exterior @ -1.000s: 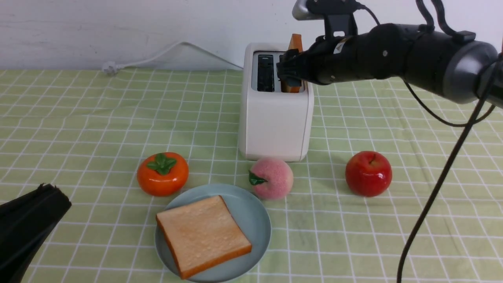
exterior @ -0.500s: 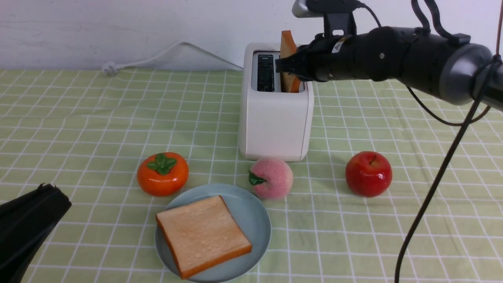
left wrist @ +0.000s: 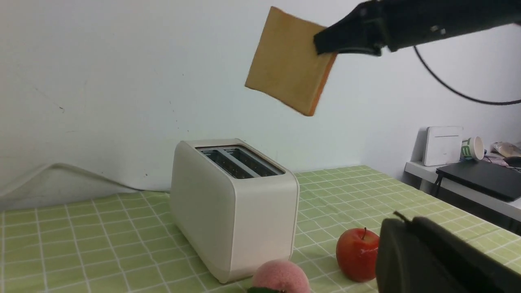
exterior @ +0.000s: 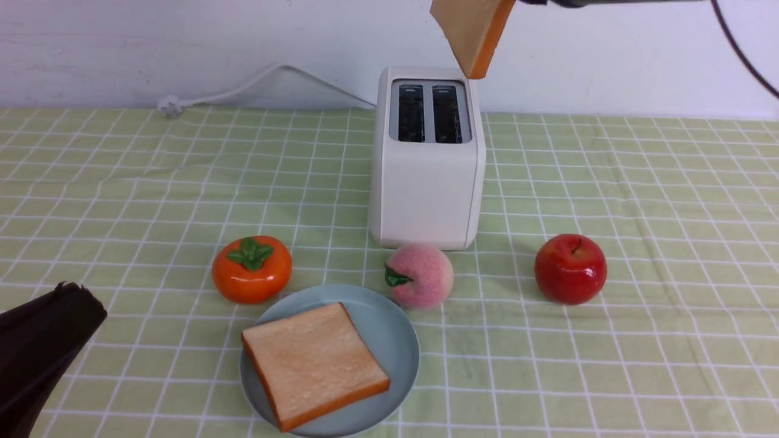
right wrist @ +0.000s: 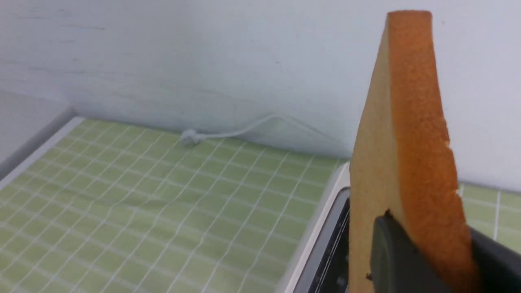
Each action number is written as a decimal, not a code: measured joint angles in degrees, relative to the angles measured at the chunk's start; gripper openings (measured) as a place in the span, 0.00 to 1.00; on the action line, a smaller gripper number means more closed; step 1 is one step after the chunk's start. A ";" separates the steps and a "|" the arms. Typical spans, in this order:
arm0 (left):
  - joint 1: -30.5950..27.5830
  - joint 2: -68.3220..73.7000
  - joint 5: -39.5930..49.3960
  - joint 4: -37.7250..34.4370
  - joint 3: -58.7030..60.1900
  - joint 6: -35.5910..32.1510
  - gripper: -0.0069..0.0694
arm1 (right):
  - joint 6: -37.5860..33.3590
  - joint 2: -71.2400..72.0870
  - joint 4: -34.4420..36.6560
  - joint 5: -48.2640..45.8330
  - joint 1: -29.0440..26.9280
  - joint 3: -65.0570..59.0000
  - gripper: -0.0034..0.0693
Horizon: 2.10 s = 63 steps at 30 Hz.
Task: Take toasted bread from bread machine on green coffee tablecloth place on plate.
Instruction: 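Place the held slice of bread on top of the slice on the plate with the right gripper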
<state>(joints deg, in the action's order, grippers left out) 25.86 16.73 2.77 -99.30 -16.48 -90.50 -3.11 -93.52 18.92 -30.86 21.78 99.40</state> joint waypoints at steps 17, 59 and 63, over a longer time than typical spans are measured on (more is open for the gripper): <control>0.00 0.00 -2.01 0.00 0.00 0.05 0.10 | -29.10 -0.68 38.94 -27.31 3.25 -18.64 0.19; 0.00 0.00 -4.01 0.00 0.00 0.20 0.12 | -7.94 7.10 3.66 -23.92 7.82 -17.34 0.41; 0.00 0.00 -4.72 0.00 0.32 0.25 0.12 | -0.70 16.65 -4.80 -29.16 7.82 -19.21 0.24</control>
<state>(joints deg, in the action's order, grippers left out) 25.86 16.73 -1.95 -99.30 -16.16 -90.24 -3.81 -76.86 14.13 -60.02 29.60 80.19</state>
